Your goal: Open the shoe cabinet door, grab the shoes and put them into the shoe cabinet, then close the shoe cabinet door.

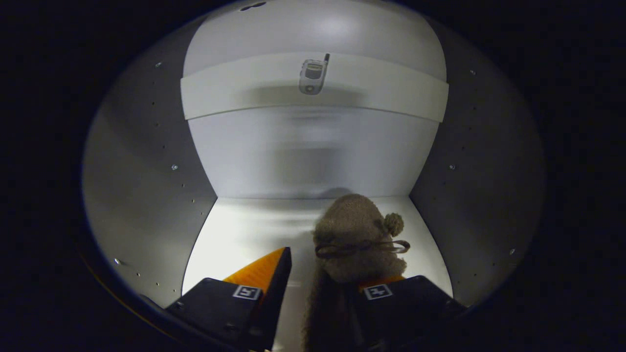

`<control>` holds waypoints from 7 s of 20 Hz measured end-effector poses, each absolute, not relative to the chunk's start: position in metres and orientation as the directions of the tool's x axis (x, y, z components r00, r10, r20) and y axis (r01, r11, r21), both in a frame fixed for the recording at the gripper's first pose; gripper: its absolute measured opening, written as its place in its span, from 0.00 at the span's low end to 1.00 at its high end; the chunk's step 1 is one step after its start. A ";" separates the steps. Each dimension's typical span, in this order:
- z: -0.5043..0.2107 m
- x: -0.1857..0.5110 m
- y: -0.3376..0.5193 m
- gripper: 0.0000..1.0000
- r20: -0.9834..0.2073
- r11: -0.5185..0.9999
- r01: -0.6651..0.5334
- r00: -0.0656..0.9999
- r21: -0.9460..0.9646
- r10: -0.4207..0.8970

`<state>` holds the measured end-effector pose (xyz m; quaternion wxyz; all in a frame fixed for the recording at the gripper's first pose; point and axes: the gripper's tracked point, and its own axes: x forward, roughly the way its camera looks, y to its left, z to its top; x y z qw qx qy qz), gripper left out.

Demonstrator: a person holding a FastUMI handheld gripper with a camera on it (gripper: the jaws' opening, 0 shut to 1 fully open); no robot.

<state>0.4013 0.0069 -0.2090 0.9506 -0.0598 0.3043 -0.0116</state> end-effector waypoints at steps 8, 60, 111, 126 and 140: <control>-0.168 0.354 0.012 0.89 -0.470 0.996 0.006 0.882 -0.090 -0.048; 0.004 -0.099 -0.281 0.98 0.045 0.981 0.196 0.980 0.004 -0.196; -0.041 0.013 0.018 0.99 -0.077 0.976 -0.214 0.973 0.033 0.216; -0.041 0.016 0.007 1.00 -0.091 0.979 -0.200 0.975 0.041 0.203; -0.042 0.022 -0.002 1.00 -0.087 0.985 -0.166 0.982 0.038 0.169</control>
